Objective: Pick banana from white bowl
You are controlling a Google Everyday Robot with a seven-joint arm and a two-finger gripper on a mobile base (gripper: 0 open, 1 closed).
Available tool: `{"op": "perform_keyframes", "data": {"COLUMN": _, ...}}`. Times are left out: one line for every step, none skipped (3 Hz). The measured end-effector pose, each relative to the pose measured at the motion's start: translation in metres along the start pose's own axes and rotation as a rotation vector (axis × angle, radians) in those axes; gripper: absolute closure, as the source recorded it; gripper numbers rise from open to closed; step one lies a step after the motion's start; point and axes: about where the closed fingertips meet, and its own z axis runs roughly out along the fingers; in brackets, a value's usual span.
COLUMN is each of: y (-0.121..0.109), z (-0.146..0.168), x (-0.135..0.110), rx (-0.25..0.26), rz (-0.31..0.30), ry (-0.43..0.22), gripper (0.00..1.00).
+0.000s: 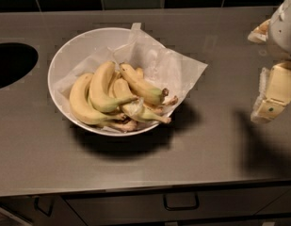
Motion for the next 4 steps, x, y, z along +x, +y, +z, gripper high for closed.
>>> {"op": "perform_keyframes", "data": {"y": 0.0, "z": 0.0, "x": 0.0, "rx": 0.0, "rz": 0.0, "ry": 0.0, "gripper": 0.0}}
{"op": "perform_keyframes", "data": {"y": 0.009, "z": -0.003, "x": -0.027, "rx": 0.002, "rz": -0.041, "ry": -0.03, "gripper": 0.0}}
{"op": "perform_keyframes", "data": {"y": 0.027, "z": -0.01, "x": -0.076, "rx": -0.004, "rz": -0.131, "ry": -0.1, "gripper": 0.0}}
{"op": "perform_keyframes", "data": {"y": 0.027, "z": -0.01, "x": -0.076, "rx": -0.004, "rz": -0.131, "ry": -0.1, "gripper": 0.0}}
